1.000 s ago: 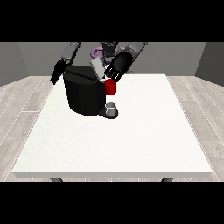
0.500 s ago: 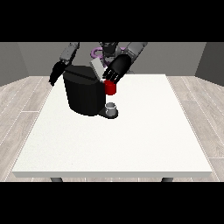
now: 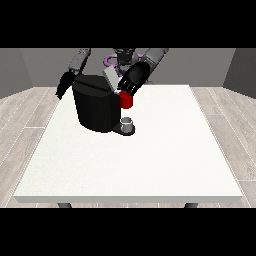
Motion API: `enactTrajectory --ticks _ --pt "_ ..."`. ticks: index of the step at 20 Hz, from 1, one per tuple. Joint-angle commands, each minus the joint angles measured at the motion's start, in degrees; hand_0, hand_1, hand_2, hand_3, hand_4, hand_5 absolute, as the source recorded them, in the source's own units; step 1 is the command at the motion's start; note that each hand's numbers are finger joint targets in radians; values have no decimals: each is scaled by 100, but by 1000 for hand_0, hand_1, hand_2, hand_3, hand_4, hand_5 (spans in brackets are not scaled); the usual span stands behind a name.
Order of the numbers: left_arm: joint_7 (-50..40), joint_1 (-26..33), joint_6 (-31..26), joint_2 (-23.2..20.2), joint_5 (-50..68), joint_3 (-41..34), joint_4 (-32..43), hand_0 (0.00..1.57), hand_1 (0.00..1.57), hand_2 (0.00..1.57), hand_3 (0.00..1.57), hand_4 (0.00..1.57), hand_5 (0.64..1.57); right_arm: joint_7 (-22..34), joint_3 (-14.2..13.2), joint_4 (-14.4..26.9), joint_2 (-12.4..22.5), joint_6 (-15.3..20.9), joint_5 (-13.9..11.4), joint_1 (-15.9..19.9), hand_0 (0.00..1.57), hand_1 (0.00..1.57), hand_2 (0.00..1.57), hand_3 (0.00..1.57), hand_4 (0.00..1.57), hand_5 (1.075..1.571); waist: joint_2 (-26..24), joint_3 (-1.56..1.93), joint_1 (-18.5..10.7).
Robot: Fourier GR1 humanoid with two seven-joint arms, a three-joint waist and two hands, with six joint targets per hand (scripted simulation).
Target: Insert the coffee pod into the coffee machine and close the lid
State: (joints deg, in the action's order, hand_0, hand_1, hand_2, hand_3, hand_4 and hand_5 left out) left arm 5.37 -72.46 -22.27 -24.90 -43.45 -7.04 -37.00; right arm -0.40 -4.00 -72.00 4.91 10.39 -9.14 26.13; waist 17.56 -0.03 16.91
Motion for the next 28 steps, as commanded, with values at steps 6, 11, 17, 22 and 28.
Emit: enactTrajectory --ticks 6,11,17,22,28 --pt "141 -77 185 -54 -380 302 -80 1216 1216 1228 1104 0 1571 24 -148 92 79 12 69 219 0 0 0 0 0 1571 30 6 -83" --pt "247 89 510 -99 -627 426 -63 1160 1160 1178 1050 0 1571 -189 -181 119 99 -17 104 16 0 0 0 0 0 1571 183 7 -3" --pt "628 8 590 -364 -471 125 185 1110 1110 1129 973 0 1571 62 74 -239 72 7 -94 111 0 0 0 0 0 1571 321 4 136" --pt "580 -428 609 -298 -396 20 95 1247 1247 1211 957 0 1571 26 22 -61 -71 64 1 344 0 0 0 0 85 1571 513 6 182" --pt "970 -135 700 -471 -508 78 169 1232 1232 1211 967 0 1571 220 94 -163 6 73 -128 153 0 0 0 0 71 1571 361 3 143"
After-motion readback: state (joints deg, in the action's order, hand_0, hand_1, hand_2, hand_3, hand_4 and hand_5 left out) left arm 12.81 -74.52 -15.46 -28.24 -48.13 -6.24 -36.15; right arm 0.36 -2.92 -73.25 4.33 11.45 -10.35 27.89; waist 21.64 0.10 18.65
